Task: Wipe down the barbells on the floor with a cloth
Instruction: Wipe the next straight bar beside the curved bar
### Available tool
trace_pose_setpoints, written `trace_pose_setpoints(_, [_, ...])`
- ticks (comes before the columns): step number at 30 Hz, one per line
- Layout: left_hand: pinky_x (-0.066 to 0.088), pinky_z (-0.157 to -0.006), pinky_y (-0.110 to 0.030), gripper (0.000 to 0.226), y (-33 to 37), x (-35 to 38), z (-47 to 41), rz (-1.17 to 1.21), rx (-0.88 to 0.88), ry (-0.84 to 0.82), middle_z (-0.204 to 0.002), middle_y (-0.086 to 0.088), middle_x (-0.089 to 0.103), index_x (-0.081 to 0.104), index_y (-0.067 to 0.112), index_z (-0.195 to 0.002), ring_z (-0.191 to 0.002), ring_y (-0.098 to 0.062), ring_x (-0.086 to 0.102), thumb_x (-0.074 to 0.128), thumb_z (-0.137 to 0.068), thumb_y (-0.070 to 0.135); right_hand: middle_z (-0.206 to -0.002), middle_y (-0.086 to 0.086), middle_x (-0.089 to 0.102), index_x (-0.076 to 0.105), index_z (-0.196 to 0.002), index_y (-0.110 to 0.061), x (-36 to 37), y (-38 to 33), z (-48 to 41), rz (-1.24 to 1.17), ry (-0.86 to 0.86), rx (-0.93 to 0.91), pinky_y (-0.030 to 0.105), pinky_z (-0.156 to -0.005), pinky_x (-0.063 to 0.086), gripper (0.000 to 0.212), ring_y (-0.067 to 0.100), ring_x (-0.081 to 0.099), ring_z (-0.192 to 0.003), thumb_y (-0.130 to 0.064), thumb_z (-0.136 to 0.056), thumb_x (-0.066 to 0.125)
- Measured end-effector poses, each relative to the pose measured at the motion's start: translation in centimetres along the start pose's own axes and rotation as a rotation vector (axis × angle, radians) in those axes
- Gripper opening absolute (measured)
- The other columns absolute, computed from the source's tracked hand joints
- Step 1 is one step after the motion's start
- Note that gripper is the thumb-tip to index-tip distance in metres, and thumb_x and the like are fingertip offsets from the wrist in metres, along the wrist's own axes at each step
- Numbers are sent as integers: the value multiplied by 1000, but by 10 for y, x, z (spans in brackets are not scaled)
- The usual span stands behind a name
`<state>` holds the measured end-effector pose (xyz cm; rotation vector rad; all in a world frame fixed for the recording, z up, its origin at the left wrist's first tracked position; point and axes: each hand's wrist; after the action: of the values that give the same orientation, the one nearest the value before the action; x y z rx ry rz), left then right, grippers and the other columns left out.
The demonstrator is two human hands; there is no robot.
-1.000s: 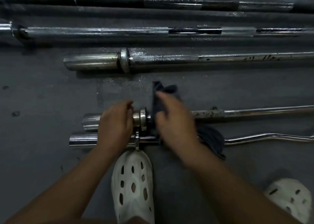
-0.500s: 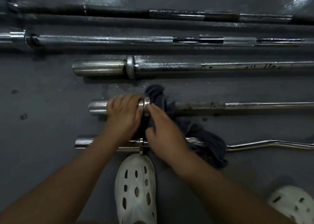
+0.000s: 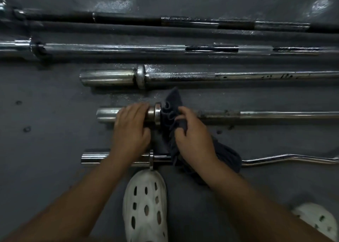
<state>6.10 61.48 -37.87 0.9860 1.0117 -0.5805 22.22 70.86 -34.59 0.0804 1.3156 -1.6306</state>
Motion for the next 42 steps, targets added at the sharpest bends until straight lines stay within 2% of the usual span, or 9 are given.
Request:
trace_pose_setpoints(4, [41,-83,-45,33,20,7,16,143,-93,128,-102,-7,57,61,13,-105,-95,-29,49,42,-80,22,-159,-5,27,26,-153,-31,16,-5,2,296,-195,-195,42,-93,52,77,29,56,-122,-16,-83,54])
trace_pose_setpoints(9, [38,-97,-40,44,42,26,20,76,107,-25,-126,-7,60,53,12,-134,-116,-28,54,40,-98,34,-156,-13,27,30,-148,-34,3,27,21,586,-167,-206,43,-80,54,66,28,65,-106,-24,-87,54])
trace_pose_setpoints(14, [44,-90,-42,54,26,22,-17,-105,150,-119,-122,-9,62,49,19,-138,-110,-31,58,38,-98,54,-135,-5,55,53,-131,-34,-57,59,0,449,38,27,38,-88,49,50,26,58,-116,-16,-85,52])
trace_pose_setpoints(17, [43,-90,-44,49,22,14,-50,-131,122,-99,-122,-11,60,53,16,-130,-109,-35,56,38,-98,50,-156,0,36,43,-145,-30,-49,47,-7,379,97,87,39,-97,45,61,29,52,-126,-12,-87,51])
trace_pose_setpoints(20, [34,-105,-46,61,30,22,-26,-230,176,-74,-139,-15,49,53,12,-131,-123,-36,47,42,-89,55,-166,-9,3,15,-153,-44,-31,37,-2,538,-125,-78,41,-90,50,83,32,56,-120,-12,-86,53])
trace_pose_setpoints(27, [40,-90,-41,42,35,9,-18,-132,165,31,-117,-3,59,60,17,-113,-103,-28,54,48,-91,50,-162,6,23,38,-146,-16,-112,107,-16,469,215,250,48,-95,49,66,39,53,-123,-9,-82,53])
trace_pose_setpoints(31, [38,-96,-43,56,74,32,-17,-231,209,-130,-123,-5,64,55,17,-130,-108,-26,60,42,-92,56,-165,-5,5,6,-156,-39,-57,66,2,494,-9,21,42,-82,53,93,36,58,-115,-10,-82,55])
trace_pose_setpoints(36, [36,-97,-42,52,69,35,4,-253,302,-147,-115,0,68,55,19,-126,-99,-22,65,39,-93,55,-162,-8,14,33,-148,-34,-61,82,4,566,-30,58,41,-86,51,63,31,58,-115,-23,-88,52])
trace_pose_setpoints(42, [32,-101,-40,55,70,34,15,-231,297,-198,-128,0,64,52,19,-131,-113,-19,61,43,-89,54,-164,-1,12,32,-150,-33,-80,106,20,476,48,197,38,-84,46,63,33,58,-111,-21,-92,52])
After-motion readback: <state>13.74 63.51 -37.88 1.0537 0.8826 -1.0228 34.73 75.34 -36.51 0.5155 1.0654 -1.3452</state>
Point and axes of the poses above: each hand's wrist, its own z-axis away from the middle knuckle, its own x-axis out of the palm, y = z × x
